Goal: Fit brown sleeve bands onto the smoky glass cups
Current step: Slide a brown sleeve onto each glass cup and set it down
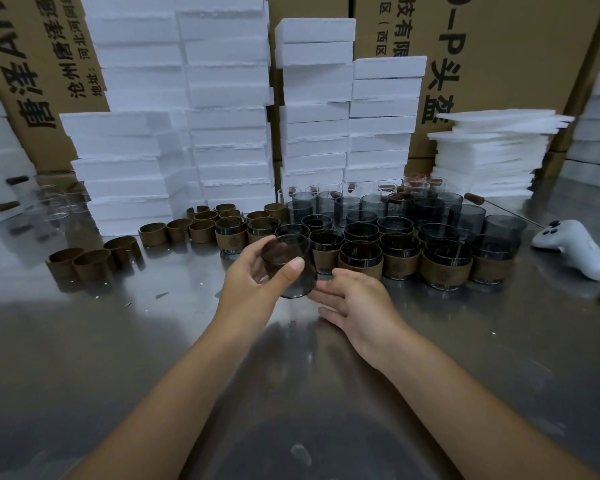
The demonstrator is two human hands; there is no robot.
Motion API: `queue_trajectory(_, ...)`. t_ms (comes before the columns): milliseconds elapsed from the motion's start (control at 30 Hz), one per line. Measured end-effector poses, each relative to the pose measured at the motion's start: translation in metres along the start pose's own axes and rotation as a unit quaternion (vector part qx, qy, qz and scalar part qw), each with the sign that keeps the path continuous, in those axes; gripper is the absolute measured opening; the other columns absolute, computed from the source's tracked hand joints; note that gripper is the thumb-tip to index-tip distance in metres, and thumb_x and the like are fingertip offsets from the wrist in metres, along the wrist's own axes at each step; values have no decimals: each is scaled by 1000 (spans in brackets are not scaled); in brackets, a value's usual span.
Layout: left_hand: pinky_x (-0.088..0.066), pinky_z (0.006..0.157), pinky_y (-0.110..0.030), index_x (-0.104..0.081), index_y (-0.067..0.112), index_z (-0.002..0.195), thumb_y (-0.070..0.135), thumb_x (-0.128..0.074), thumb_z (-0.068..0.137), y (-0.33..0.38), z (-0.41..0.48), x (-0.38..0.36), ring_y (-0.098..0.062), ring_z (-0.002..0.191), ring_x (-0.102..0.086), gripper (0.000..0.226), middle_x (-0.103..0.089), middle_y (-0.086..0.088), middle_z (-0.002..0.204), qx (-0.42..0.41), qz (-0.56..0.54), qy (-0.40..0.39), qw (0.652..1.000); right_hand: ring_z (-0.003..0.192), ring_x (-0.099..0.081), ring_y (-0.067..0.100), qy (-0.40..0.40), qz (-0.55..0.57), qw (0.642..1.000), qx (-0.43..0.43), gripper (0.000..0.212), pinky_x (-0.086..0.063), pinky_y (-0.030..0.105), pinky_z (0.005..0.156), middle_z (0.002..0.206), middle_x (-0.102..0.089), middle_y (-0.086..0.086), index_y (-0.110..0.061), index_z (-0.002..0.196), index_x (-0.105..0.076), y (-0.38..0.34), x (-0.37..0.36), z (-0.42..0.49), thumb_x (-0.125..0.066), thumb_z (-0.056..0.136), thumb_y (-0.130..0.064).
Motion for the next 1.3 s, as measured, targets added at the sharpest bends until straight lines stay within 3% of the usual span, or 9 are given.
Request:
queue_trajectory(67, -49, 86, -15, -57, 29, 116, 41, -72, 56, -1, -1, -4, 3, 102, -63, 63, -68, 14, 106, -2, 18, -19, 1000, 80, -67, 17, 10, 53, 998, -21, 9, -51, 32, 81, 89, -66, 8, -11, 104, -53, 1, 4, 2, -47, 98, -8)
queue_trajectory(200, -49, 90, -16, -55, 26, 121, 41, -74, 55, -3, -6, -14, 1, 107, -62, 70, -66, 9, 114, -9, 27, -53, 998, 74, -68, 18, 16, 104, 994, -33, 12, -54, 29, 71, 84, -69, 11, -7, 90, -62, 0, 7, 1, -52, 97, -9)
queue_trajectory(367, -47, 82, -9, -55, 28, 115, 32, -74, 60, 0, -10, -22, 2, 104, -63, 59, -67, 10, 111, -13, 7, -81, 997, 85, -69, 21, -16, 133, 990, -36, 19, -56, 32, 75, 94, -72, 14, -2, 102, -65, -2, 2, 0, -48, 98, -10)
queue_trajectory(500, -48, 81, -10, -55, 20, 120, 26, -73, 65, 5, -11, -23, 1, 103, -64, 58, -68, 7, 111, -21, -21, -77, 997, 77, -70, 18, -63, 171, 982, -40, 27, -59, 30, 62, 85, -73, 11, -2, 103, -65, -4, -6, -4, -42, 101, -17)
queue_trajectory(667, -47, 79, -8, -54, 21, 122, 26, -70, 69, 9, -11, -23, 4, 103, -63, 55, -67, 9, 112, -28, -43, -74, 996, 101, -61, 21, -116, 146, 981, -53, 41, -40, 44, 105, 106, -70, 9, -10, 126, -58, -3, -18, -11, -33, 103, -33)
queue_trajectory(833, -46, 79, -7, -52, 19, 127, 30, -69, 68, 14, -12, -22, 5, 103, -62, 62, -65, 7, 116, -37, -35, -72, 996, 118, -58, 25, -141, 140, 977, -82, 51, -32, 53, 111, 122, -66, 11, -16, 127, -59, 2, -23, -12, -29, 101, -47)
queue_trajectory(1000, -48, 79, -9, -53, 26, 118, 11, -68, 80, 9, -9, -18, 1, 102, -64, 44, -64, 6, 116, -38, -20, -67, 997, 105, -66, 26, -137, 87, 980, -112, 59, -48, 43, 93, 123, -65, 16, -12, 126, -57, 8, -19, -11, -29, 97, -56)
queue_trajectory(1133, -47, 84, -10, -51, 25, 120, 5, -69, 81, 5, -8, -18, 2, 106, -62, 48, -63, 6, 117, -49, 1, -76, 996, 71, -73, 19, -101, 69, 985, -121, 50, -55, 33, 69, 87, -75, 11, -7, 105, -61, 9, -9, -8, -39, 96, -51)
queue_trajectory(1300, -45, 94, -14, -50, 33, 119, 30, -71, 69, 6, -10, -19, 0, 113, -58, 55, -62, 9, 120, -63, 35, -90, 993, 73, -69, 18, -48, 80, 991, -97, 34, -52, 30, 68, 78, -74, 10, -6, 97, -64, 6, 0, -5, -53, 94, -37)
Point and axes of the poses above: each hand's wrist, its own z-axis towards the middle knuckle, its own x-axis out of the back of the hand, y = z × x, the point moved 6 cm from there along z, towards the middle knuckle
